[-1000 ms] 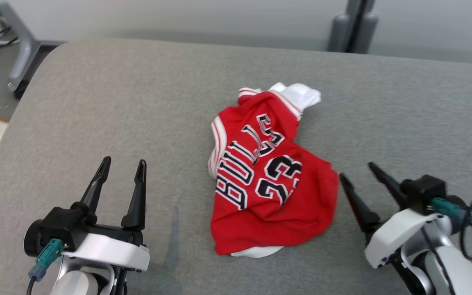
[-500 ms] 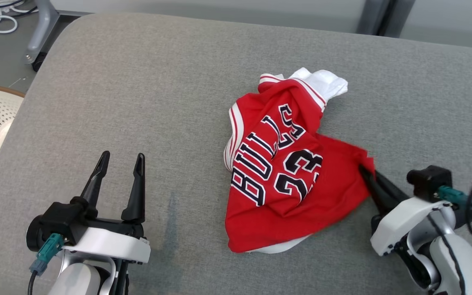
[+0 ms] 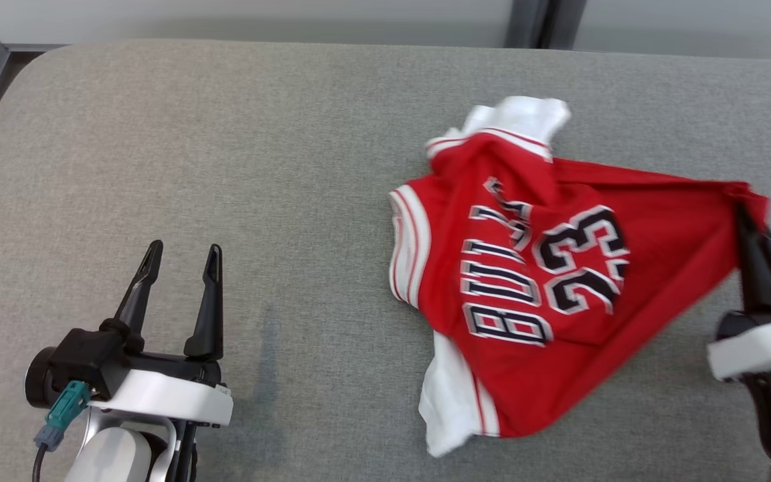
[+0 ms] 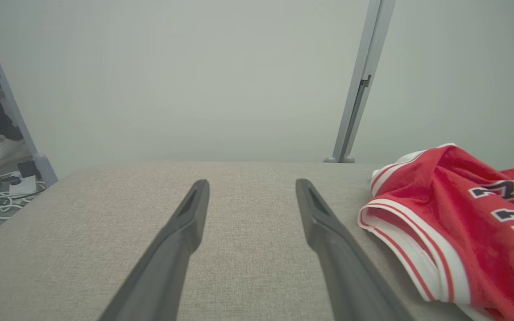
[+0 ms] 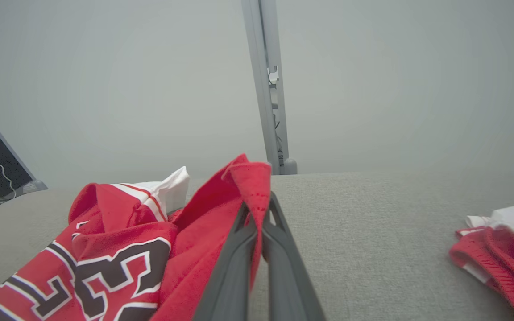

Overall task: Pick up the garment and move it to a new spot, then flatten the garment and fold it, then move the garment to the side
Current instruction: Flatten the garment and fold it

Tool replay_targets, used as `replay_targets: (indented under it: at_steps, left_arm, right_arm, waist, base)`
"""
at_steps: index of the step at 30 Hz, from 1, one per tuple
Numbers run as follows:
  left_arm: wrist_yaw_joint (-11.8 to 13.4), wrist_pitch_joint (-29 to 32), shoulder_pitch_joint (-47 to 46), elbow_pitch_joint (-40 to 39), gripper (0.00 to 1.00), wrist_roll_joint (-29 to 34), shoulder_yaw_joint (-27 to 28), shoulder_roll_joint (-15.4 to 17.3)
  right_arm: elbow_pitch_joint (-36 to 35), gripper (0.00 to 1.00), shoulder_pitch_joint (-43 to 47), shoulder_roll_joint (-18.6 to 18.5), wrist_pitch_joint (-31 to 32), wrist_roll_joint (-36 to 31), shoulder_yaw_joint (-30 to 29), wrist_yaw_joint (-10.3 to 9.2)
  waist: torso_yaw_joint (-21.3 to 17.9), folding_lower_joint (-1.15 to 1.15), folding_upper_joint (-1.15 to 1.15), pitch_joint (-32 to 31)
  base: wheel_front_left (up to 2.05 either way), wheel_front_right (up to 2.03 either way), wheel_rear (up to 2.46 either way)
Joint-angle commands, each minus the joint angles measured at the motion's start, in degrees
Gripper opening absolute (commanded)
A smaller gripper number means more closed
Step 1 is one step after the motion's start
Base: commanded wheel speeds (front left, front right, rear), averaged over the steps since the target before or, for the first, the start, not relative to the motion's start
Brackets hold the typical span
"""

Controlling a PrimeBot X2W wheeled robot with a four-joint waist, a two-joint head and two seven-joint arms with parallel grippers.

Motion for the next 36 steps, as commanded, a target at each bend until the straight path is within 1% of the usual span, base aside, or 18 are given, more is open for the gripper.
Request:
replay_targets:
  at_steps: [1, 5, 8, 12, 13, 14, 15, 19, 23, 28, 36]
  left_arm:
    - [-0.06, -0.24, -0.50, -0.08, 1.00, 0.36, 0.00, 0.51]
    - [-0.29, -0.24, -1.01, 0.02, 1.00, 0.26, -0.16, 0.64]
    - [-0.35, -0.14, -1.18, 0.17, 1.00, 0.26, -0.49, 0.52]
    - [-0.32, -0.07, -1.20, 0.40, 1.00, 0.24, -0.98, 0.35]
    - [-0.28, -0.07, -1.14, 0.44, 1.00, 0.23, -1.02, 0.37]
    - [-0.22, -0.07, -0.98, 0.48, 1.00, 0.19, -1.05, 0.44]
    - [-0.16, -0.06, -0.74, 0.48, 1.00, 0.12, -1.11, 0.48]
    - [0.15, 0.00, 0.20, 0.35, 1.00, -0.11, -1.13, 0.57]
    - [0.56, 0.09, 1.73, 0.20, 1.00, -0.38, -1.19, 0.64]
    - [1.12, 0.21, 3.81, -0.62, 1.00, -0.77, -1.05, 0.93]
    - [1.96, 0.93, 7.31, -1.71, 1.00, -1.24, -1.65, 1.20]
  right_arm:
    - [-0.76, 0.00, 1.92, 0.41, 0.38, -0.72, -2.84, 0.00]
    - [0.38, 0.00, 5.47, 2.17, 0.90, -1.16, -9.18, 0.00]
    - [4.14, 0.00, 6.75, 3.09, 0.61, -0.40, -10.93, 0.00]
    - [10.26, 0.00, 5.61, 3.64, -0.96, 0.21, -11.08, 0.00]
    - [11.24, 0.18, 5.13, 3.76, -1.53, 0.05, -10.78, 0.00]
    - [12.09, 0.49, 4.95, 3.82, -2.05, -0.21, -10.41, 0.00]
    - [12.57, 1.00, 4.73, 3.83, -2.71, -0.67, -10.12, 0.00]
    - [13.00, 1.00, 4.21, 3.10, -4.31, -2.52, -9.38, 0.00]
    - [11.12, 1.00, 4.57, 2.58, -5.33, -5.46, -8.52, 0.00]
    - [5.27, 1.00, 6.55, 2.50, -4.46, -9.05, -6.08, 0.00]
    - [-4.41, 1.00, 12.28, 3.15, -0.22, -10.20, -3.10, 0.00]
  waist:
    - [-0.75, 0.00, 0.00, -0.07]
    - [-1.49, 0.00, 0.00, -0.11]
    - [-1.96, 0.00, 0.00, 0.06]
    - [-2.42, 0.00, 0.00, 0.16]
    - [-2.50, 0.00, 0.00, 0.09]
    - [-2.61, 0.00, 0.00, -0.06]
    - [-2.72, 0.00, 0.00, -0.24]
    - [-3.01, 0.00, 0.00, -1.07]
    - [-3.28, 0.00, 0.00, -2.78]
    - [-3.77, 0.00, 0.00, -4.93]
    - [-4.02, 0.00, 0.00, -7.82]
  base:
    - [0.00, 0.00, 0.00]
    - [0.00, 0.00, 0.00]
    - [0.00, 0.00, 0.00]
    - [0.00, 0.00, 0.00]
    - [0.00, 0.00, 0.00]
    - [0.00, 0.00, 0.00]
    - [0.00, 0.00, 0.00]
    - [0.00, 0.00, 0.00]
    - [0.00, 0.00, 0.00]
    - [0.00, 0.00, 0.00]
    - [0.00, 0.00, 0.00]
